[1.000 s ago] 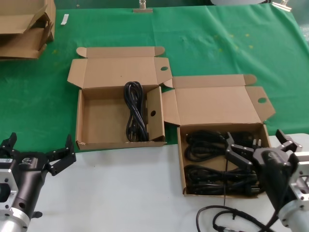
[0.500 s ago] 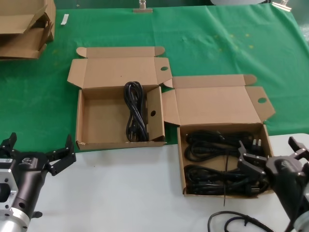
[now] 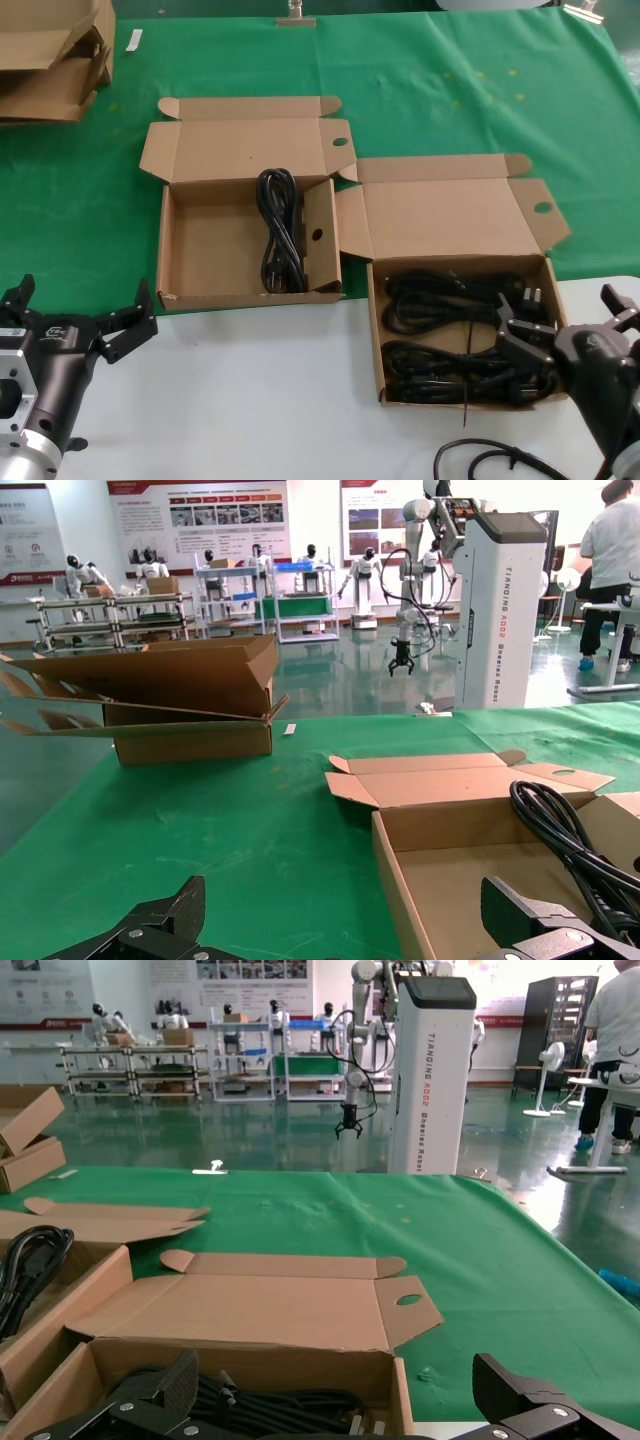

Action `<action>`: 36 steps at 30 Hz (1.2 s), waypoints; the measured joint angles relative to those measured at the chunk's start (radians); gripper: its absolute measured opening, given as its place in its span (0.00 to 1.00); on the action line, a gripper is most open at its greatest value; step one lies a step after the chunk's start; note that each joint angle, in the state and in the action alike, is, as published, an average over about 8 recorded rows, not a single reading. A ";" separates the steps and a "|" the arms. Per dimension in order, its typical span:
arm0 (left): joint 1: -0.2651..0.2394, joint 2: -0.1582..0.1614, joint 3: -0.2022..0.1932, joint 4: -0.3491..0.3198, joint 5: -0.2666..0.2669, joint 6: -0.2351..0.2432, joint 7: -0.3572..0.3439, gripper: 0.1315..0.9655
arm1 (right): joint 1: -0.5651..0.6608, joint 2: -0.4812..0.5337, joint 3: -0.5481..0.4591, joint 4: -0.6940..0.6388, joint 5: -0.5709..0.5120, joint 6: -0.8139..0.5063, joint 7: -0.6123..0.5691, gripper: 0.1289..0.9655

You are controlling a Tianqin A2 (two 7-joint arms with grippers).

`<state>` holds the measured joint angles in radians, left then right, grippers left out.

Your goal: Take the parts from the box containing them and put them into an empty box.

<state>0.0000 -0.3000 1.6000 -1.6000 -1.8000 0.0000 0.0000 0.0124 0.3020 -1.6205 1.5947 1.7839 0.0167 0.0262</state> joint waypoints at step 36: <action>0.000 0.000 0.000 0.000 0.000 0.000 0.000 1.00 | 0.000 0.000 0.000 0.000 0.000 0.000 0.000 1.00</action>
<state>0.0000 -0.3000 1.6000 -1.6000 -1.8000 0.0000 0.0002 0.0124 0.3020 -1.6205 1.5947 1.7839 0.0167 0.0262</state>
